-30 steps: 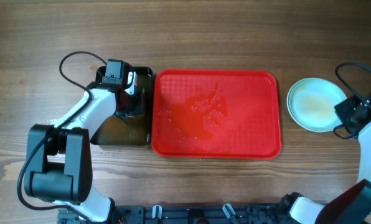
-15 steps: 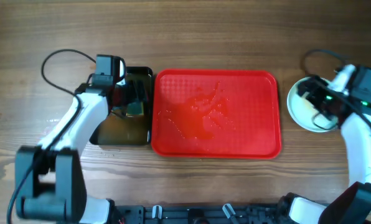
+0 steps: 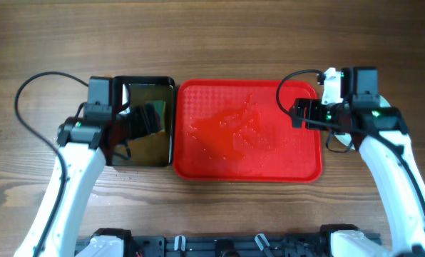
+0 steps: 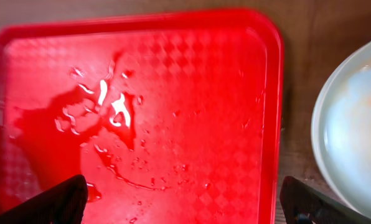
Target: Clean dirty plates on tray and stack at the side
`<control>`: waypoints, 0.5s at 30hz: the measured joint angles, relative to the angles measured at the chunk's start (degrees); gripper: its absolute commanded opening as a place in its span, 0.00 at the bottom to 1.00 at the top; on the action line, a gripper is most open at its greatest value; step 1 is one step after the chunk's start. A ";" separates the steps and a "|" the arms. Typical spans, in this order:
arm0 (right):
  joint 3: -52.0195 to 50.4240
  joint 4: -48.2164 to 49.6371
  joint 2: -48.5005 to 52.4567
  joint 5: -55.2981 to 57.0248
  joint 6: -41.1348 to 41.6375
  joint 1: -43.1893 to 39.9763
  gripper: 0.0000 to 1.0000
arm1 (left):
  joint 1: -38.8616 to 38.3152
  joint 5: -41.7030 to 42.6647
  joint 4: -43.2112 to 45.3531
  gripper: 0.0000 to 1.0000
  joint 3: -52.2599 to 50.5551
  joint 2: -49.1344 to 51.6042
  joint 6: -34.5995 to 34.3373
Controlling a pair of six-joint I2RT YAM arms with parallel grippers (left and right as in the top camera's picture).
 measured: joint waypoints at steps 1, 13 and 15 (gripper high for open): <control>-0.09 -0.13 -3.06 0.09 0.00 0.00 1.00 | 0.00 -0.04 -1.36 1.00 0.00 -2.25 0.04; -7.10 0.52 -34.75 1.46 -0.22 0.00 1.00 | -5.22 -1.75 -1.07 1.00 -10.78 -36.41 0.63; -7.10 0.46 -35.01 1.46 -0.20 0.00 0.99 | -5.22 -1.95 -1.20 1.00 -10.82 -38.80 0.63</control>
